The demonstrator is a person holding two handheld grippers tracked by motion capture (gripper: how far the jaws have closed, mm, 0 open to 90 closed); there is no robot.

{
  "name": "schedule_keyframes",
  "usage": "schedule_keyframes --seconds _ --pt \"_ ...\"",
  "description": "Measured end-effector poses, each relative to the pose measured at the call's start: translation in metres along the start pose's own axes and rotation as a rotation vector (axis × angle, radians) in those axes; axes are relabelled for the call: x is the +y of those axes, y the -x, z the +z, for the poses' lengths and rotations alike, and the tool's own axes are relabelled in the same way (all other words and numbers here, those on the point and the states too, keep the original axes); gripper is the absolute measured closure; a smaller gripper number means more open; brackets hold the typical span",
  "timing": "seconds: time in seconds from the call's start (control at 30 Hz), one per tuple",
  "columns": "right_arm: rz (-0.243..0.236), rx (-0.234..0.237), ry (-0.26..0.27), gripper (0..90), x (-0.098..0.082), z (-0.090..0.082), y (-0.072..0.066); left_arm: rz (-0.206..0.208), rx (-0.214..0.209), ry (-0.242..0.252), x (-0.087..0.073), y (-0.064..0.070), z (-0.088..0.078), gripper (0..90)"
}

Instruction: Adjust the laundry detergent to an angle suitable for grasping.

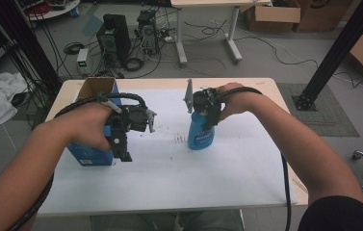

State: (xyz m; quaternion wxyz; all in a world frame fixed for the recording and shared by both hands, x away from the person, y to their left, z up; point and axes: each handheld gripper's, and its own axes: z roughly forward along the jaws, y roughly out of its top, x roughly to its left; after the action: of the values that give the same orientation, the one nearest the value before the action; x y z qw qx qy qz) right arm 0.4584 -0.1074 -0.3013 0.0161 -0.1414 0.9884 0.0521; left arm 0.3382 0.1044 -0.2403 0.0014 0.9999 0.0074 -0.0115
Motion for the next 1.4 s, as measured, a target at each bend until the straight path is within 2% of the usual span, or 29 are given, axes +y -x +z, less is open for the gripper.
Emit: schedule_keyframes --seconds 0.23,0.43,0.57,0.77,0.87,1.13,1.2,1.33,1.4 --pt "0.017 0.0 0.015 40.0 -0.004 -0.003 0.002 0.001 0.001 -0.001 0.0 0.001 -0.001 0.1" --pt "0.039 -0.007 0.057 40.1 -0.008 -0.017 0.002 -0.005 0.008 0.0 -0.001 0.0 -0.003 0.1" --pt "0.058 -0.01 0.051 40.1 -0.009 -0.024 0.001 0.002 0.006 -0.001 0.002 0.0 -0.004 0.1" --pt "0.12 -0.02 0.033 40.1 -0.014 -0.03 0.003 0.011 0.007 0.002 0.003 0.001 -0.003 0.1" --pt "0.192 0.001 0.028 40.1 -0.018 -0.032 0.005 0.011 0.008 0.004 0.002 0.001 -0.002 0.1" --pt "0.337 -0.018 -0.015 40.1 -0.016 -0.037 0.004 0.02 0.012 0.017 0.001 0.002 -0.001 0.1" --pt "0.386 -0.021 -0.018 40.1 -0.015 -0.037 0.002 0.026 0.011 0.021 0.002 0.002 0.001 0.1" --pt "0.454 -0.025 -0.025 40.2 -0.013 -0.036 -0.002 0.032 0.009 0.019 0.003 0.003 0.003 0.1" --pt "0.506 -0.019 -0.023 40.1 -0.013 -0.035 -0.004 0.035 0.011 0.021 0.003 0.004 0.003 0.1"
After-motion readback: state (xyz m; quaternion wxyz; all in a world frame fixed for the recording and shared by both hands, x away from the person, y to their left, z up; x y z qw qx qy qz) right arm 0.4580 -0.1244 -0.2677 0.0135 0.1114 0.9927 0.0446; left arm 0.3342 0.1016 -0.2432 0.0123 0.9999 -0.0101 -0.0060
